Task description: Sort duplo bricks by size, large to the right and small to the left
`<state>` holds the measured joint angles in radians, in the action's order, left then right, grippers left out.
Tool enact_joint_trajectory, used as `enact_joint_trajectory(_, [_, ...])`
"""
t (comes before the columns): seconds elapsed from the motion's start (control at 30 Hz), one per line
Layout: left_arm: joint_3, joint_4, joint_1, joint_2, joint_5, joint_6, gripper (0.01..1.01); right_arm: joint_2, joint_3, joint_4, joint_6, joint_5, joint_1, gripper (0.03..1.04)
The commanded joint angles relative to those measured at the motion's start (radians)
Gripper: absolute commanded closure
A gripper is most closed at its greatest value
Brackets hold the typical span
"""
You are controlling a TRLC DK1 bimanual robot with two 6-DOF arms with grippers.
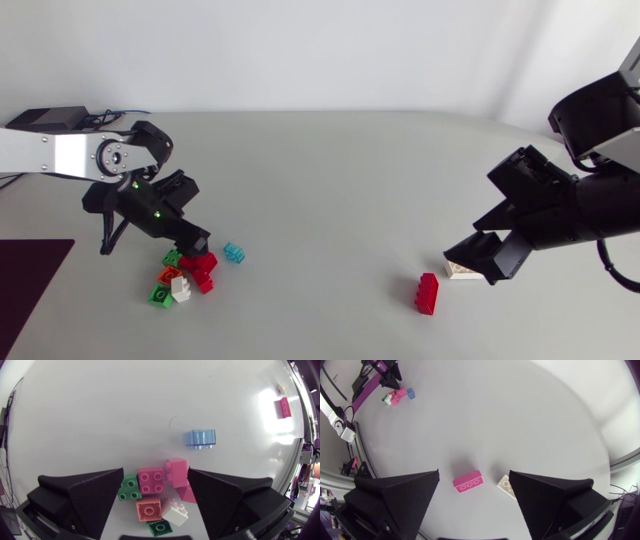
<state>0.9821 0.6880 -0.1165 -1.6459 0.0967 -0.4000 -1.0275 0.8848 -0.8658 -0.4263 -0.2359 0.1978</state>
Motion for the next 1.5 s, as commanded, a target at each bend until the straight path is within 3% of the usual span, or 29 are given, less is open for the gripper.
enact_joint_trajectory(0.0, [0.050,0.012,0.006,0.051,0.000,0.001,0.051,0.015,-0.021,-0.019,0.023,0.001,0.006,0.06])
enact_joint_trajectory(0.23, [0.076,-0.007,-0.025,0.064,-0.009,0.096,0.052,0.023,0.048,0.025,0.103,0.001,-0.044,0.06])
enact_joint_trajectory(0.37, [0.079,-0.035,-0.035,0.115,-0.086,0.181,0.052,0.018,0.129,0.057,0.185,0.040,-0.132,0.06])
enact_joint_trajectory(0.53, [0.081,-0.035,-0.028,0.235,-0.180,0.251,0.054,0.044,0.172,0.053,0.268,0.087,-0.141,0.06])
enact_joint_trajectory(0.77, [0.043,-0.035,-0.005,0.434,-0.302,0.309,0.054,0.126,0.172,0.011,0.293,0.138,-0.112,0.06])
enact_joint_trajectory(1.0, [-0.010,-0.030,0.014,0.581,-0.311,0.317,0.054,0.219,0.161,-0.048,0.313,0.138,-0.101,0.06])
enact_joint_trajectory(1.47, [-0.163,-0.056,0.015,0.988,-0.379,0.305,0.056,0.521,0.034,-0.061,0.319,0.187,-0.098,0.06])
